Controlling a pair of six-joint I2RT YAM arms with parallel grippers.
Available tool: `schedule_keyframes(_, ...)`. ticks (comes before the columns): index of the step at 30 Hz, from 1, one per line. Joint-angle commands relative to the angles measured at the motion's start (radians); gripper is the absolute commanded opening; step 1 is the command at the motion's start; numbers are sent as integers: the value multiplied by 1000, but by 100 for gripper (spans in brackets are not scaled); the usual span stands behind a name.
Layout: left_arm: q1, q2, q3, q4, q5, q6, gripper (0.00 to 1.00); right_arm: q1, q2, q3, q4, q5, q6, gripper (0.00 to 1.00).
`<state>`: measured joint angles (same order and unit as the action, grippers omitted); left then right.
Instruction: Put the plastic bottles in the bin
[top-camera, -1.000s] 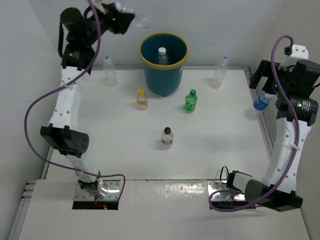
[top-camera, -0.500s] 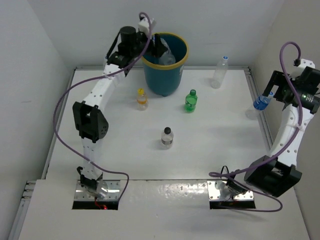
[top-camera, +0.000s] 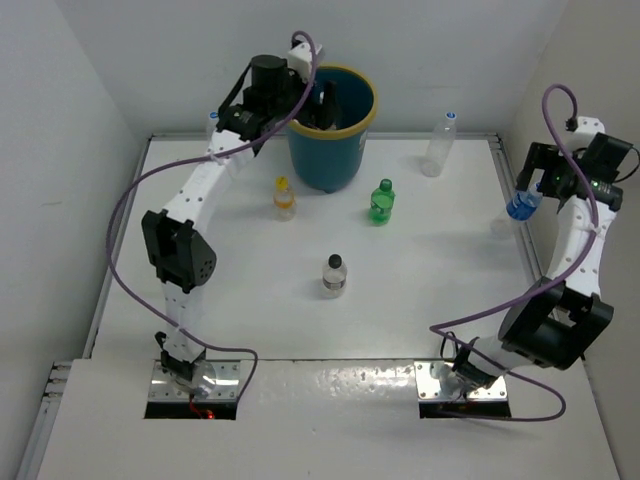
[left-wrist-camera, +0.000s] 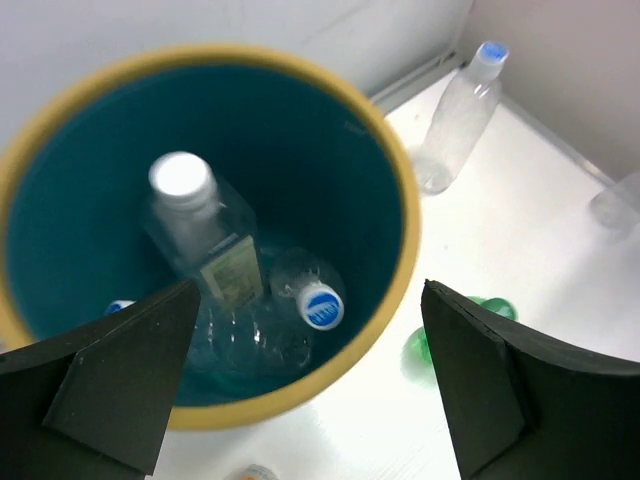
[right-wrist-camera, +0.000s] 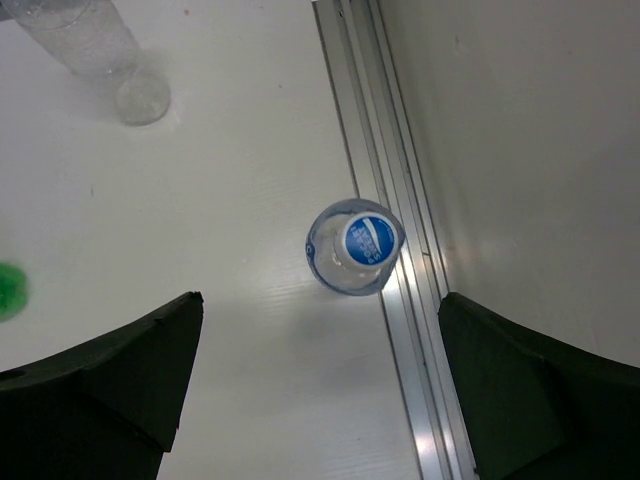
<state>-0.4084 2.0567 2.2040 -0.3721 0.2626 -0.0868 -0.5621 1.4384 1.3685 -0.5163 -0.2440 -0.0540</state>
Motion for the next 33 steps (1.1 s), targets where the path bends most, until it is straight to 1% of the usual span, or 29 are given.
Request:
schedule_keyframes(1,37,-151,22,36,68,-7,100,54,20,-28,139,18,-27,100)
schedule_keyframes(5,74,-199,-3,10,93,-21,100,99,48,-66,186,55,-41,100)
schedule_keyframes(6,88,-208,-32,10,104,-21,100,103,54,-69,200,64,-46,100)
schedule_keyframes(12,117,-251,-75,10,104,-21,100,142,88,-88,248,198,-84,100)
schedule_keyframes(20,126,-251,-99,10,122,-30,100,140,-1,-140,302,137,-106,100)
schedule_keyframes(27,117,-242,-99,10,122,-30,100,123,42,-152,352,221,-104,100)
schedule_keyframes(33,117,-262,-118,10,122,-21,100,94,91,-183,404,226,-101,100)
